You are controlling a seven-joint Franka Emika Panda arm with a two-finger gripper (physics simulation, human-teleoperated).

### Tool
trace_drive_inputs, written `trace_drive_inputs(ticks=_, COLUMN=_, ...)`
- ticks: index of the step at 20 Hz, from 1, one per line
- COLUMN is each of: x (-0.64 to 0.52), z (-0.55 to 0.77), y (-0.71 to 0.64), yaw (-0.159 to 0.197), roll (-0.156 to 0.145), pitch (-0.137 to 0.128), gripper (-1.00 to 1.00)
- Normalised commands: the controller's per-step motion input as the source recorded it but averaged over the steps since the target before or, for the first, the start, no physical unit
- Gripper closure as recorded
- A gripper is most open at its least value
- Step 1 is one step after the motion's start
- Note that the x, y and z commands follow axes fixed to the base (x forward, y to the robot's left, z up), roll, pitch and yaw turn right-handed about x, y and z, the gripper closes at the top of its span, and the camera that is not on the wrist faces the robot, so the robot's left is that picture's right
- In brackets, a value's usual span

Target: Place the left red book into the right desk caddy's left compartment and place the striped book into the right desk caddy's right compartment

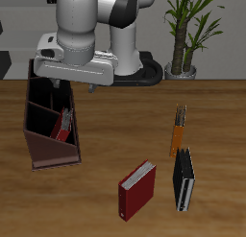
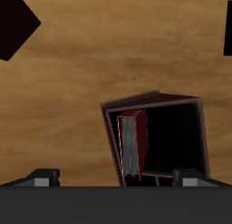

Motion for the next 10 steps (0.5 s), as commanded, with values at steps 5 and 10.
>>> trace_drive_inputs(ticks=5, x=-0.13, z=0.59, y=0.64, yaw=-0.032, roll=-0.002, pitch=-0.09, gripper=-1.0)
trace_drive_inputs(ticks=10, x=-0.09, z=0.39, y=0.55, yaw=0.015, roll=0.031, pitch=-0.056, gripper=-1.0)
